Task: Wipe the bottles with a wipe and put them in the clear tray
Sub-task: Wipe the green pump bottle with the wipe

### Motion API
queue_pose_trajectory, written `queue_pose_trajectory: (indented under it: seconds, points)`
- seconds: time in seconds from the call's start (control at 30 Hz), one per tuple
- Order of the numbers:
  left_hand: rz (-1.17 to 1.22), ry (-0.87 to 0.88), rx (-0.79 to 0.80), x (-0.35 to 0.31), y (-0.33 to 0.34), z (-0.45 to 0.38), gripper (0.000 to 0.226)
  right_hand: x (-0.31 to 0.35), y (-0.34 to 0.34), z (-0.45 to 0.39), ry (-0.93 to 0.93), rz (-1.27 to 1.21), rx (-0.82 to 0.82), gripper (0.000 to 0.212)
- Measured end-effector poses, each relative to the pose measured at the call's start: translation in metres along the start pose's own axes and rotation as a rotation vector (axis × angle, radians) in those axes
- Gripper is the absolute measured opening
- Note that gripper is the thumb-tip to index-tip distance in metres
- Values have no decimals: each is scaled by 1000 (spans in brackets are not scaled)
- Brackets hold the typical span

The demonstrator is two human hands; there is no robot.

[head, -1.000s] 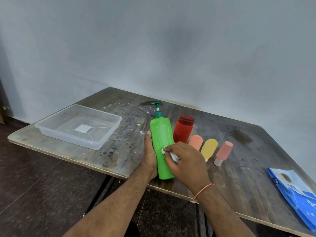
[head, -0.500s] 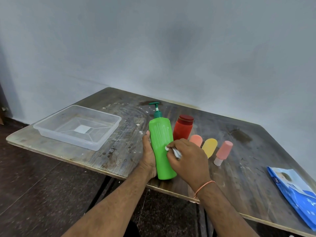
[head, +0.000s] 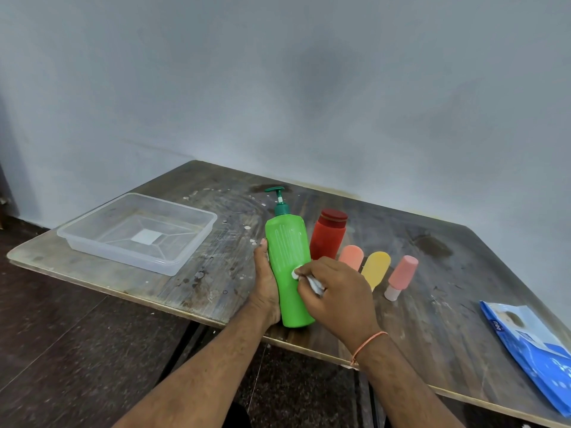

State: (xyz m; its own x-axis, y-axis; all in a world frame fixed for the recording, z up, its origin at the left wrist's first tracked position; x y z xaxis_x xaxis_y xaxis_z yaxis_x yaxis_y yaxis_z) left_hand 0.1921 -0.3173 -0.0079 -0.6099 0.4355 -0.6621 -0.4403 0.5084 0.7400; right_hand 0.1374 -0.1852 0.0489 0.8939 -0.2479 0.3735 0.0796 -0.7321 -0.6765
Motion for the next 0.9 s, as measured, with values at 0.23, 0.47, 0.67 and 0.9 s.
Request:
queue_pose_trajectory:
  seconds: [0.23,0.47,0.67,0.9]
  points:
    - [22,-27,-3,1,1,-1,86,-5,0,-5,45,-13,-47,11]
    - [13,-10,3,0,2,1,84,-10,-5,-5,59,-4,-71,8]
    - [-4,-14,-2,0,1,2,86,-10,-4,-2,39,-54,-28,12]
    - [-17,-2,-18,3,-2,-1,85,-9,-3,-8,75,-47,-79,13]
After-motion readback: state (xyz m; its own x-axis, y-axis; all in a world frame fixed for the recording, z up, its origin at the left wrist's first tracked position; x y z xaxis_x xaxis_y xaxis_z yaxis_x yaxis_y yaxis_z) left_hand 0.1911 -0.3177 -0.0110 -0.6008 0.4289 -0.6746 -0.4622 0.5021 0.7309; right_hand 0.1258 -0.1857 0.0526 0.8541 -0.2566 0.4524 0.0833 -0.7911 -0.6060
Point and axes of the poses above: each hand's wrist, its own z-axis away from the middle knuckle, its own y-axis out of the palm, x = y × z, the point moved 2 cm from there along -z, towards the middle knuckle, and after that the axes turned 11 degrees about y, right-handed, at the moved point
